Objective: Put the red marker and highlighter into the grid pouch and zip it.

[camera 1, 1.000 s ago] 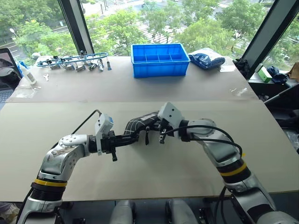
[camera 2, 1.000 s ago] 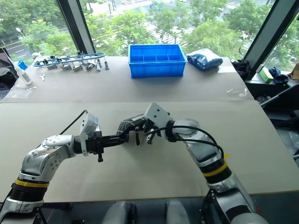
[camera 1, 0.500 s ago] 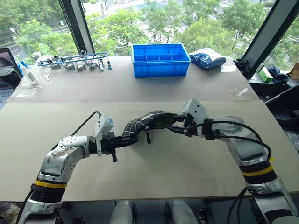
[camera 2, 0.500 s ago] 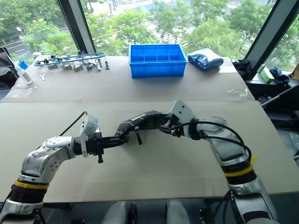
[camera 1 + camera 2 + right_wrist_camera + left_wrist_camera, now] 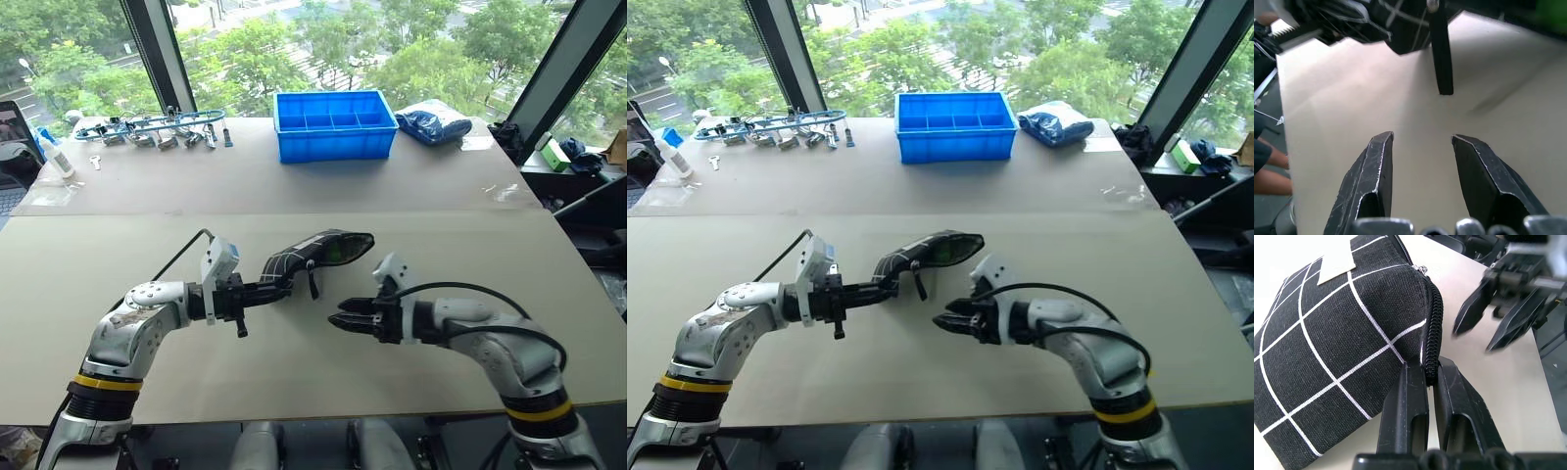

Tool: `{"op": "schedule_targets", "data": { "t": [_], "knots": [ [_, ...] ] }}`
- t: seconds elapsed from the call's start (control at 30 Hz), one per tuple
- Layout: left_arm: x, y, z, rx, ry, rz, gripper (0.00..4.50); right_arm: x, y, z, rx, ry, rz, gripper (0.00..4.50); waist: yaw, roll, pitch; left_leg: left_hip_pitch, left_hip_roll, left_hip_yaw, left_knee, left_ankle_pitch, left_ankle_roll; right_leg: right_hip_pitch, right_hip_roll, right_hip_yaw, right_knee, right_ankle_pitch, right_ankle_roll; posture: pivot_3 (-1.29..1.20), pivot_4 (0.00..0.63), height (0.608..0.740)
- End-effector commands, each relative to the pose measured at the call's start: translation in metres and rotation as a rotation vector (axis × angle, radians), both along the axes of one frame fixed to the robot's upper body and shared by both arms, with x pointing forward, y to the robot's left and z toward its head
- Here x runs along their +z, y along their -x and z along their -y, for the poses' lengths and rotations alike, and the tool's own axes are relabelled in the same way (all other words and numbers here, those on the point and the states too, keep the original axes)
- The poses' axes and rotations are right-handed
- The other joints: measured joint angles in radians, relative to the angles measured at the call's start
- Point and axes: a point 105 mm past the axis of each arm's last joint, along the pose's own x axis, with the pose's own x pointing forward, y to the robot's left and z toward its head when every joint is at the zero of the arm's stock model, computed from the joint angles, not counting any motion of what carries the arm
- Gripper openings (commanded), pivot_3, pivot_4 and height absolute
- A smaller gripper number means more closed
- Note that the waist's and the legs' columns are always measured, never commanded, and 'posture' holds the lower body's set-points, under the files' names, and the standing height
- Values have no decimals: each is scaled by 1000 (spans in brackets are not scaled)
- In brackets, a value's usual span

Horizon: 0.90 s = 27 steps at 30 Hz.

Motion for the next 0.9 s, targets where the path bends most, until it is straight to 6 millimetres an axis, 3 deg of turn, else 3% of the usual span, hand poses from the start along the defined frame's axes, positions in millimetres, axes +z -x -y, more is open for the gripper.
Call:
{"op": "schedule_targets", "data": {
  "t": [0.03,0.17,0.47,0.7,0.9],
  "knots": [
    [8,1,4,-24,11,36,0,15,-24,-5,-74,0,82,2145,0,0,0,0,0,0,0,0,0,0,0,0,0,0,0,0,150,740],
    [7,1,3,-26,7,37,0,27,-23,-16,-30,-38,85,2145,5,0,0,-1,0,0,0,0,0,0,0,-1,-1,0,0,0,150,740],
    [6,0,3,-19,12,35,0,33,-4,-27,91,-82,24,2145,1,0,0,-1,0,0,0,0,0,0,0,-1,-1,0,0,0,150,740],
    [3,3,3,-16,11,26,0,40,-22,-34,43,-90,67,2145,-2,0,0,0,0,0,0,0,0,0,0,-1,-1,0,0,0,150,740],
    [3,5,3,-15,6,24,0,48,-30,-28,18,-88,122,373,-2,0,0,-1,0,0,-1,0,0,0,0,-1,-1,0,0,0,150,740]
  ]
}}
